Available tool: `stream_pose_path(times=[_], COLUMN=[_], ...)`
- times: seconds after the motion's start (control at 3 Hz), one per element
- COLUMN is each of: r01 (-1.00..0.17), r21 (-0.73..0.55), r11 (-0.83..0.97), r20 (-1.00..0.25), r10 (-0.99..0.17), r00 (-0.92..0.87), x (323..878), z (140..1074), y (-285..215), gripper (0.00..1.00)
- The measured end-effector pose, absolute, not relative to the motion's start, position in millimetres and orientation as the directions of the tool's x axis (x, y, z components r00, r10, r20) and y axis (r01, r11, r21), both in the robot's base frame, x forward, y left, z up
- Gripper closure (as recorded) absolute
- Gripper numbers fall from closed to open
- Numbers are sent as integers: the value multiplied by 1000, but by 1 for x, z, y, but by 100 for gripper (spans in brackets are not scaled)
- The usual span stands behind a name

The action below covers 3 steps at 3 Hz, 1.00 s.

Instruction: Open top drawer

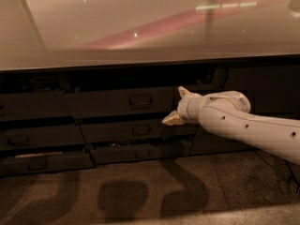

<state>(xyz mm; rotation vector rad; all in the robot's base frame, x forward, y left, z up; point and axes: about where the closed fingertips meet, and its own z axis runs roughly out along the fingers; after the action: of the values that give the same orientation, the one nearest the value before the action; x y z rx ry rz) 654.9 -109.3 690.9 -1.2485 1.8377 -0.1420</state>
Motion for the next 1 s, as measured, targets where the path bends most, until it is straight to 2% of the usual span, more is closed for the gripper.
stream_pose_path(times=[0.33,1.0], r01=[-695,-669], r21=[-529,-545], r11=[487,507], r20=[-597,-534], r10=[-796,-824], r00=[-103,-189], x=[655,701], z=[691,705], y=[-109,-126], gripper=[0,0])
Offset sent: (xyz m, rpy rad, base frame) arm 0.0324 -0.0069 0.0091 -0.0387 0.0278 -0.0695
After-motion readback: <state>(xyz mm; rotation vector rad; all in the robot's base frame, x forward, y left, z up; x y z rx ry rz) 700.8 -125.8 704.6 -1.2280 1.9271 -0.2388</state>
